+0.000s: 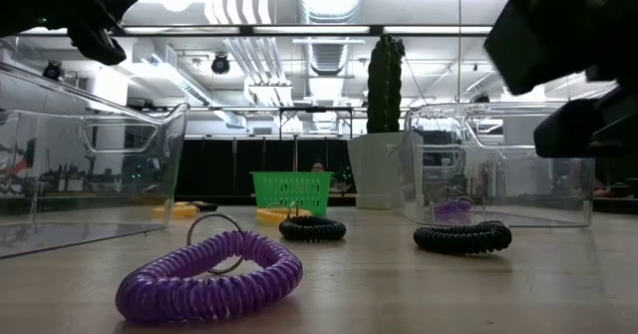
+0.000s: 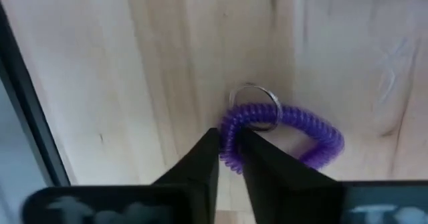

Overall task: Sort spring keychains
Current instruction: Put the purple spring keychain into the top transparent bin

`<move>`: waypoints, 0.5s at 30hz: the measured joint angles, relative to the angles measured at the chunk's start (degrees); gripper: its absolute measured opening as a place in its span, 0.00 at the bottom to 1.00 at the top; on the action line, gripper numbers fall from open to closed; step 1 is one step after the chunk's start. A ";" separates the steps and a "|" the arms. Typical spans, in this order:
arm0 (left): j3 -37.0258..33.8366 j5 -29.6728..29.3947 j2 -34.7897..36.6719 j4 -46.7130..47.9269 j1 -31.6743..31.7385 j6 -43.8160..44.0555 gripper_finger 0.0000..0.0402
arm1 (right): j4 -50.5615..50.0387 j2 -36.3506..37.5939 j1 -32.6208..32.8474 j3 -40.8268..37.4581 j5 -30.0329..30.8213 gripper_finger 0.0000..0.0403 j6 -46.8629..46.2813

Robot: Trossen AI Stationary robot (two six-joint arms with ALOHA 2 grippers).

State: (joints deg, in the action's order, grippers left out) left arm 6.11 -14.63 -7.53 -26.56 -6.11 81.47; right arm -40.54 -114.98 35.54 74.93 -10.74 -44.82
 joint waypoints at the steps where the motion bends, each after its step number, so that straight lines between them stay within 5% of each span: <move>1: 0.00 -0.02 0.00 -0.01 0.00 0.00 0.49 | 0.04 0.00 -0.19 -0.02 -0.86 0.06 -0.05; 15: 0.00 0.00 0.00 -0.03 0.00 -0.64 0.49 | -7.46 6.11 -0.84 9.14 -3.73 0.02 -5.16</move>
State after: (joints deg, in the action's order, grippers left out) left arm 6.11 -14.64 -7.53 -26.59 -6.11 80.83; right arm -47.99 -108.87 34.70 84.07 -14.47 -49.99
